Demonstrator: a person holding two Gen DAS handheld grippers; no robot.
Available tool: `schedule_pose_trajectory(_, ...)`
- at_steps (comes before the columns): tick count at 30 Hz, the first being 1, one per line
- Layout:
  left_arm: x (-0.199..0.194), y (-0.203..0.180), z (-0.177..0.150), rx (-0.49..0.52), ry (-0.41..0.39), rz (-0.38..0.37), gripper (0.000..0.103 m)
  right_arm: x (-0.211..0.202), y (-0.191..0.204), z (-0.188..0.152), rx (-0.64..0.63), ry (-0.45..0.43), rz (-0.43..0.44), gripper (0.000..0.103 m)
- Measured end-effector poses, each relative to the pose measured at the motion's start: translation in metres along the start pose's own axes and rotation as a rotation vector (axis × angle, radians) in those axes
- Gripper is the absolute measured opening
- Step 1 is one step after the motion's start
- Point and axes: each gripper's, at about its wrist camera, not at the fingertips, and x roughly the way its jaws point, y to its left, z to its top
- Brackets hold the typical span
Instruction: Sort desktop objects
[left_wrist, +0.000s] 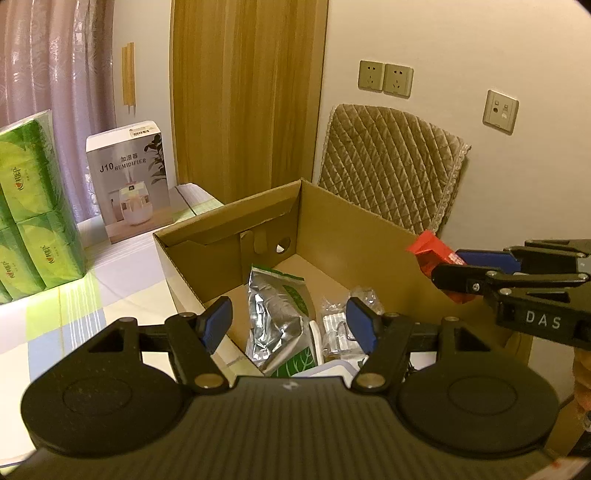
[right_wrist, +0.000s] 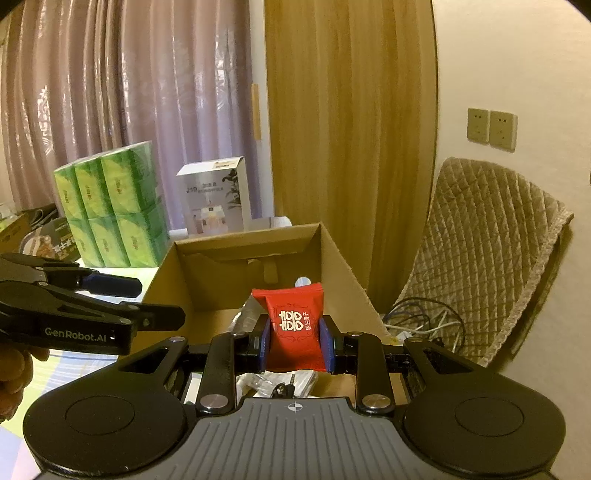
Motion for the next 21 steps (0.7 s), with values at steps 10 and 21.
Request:
schedule_pose_trajectory(10,-0.0004,0.0042,-0.0007,-0.008,0.003,0.009,0.064,0.0014,0.0006,0.0008,0.022,-0.006,0.053,0.03)
schedule_pose_trajectory(21,-0.0011,0.0052,-0.001,-0.007,0.015,0.022,0.064,-0.0016,-0.0066,0.0034,0.067,-0.019,0.041,0.052)
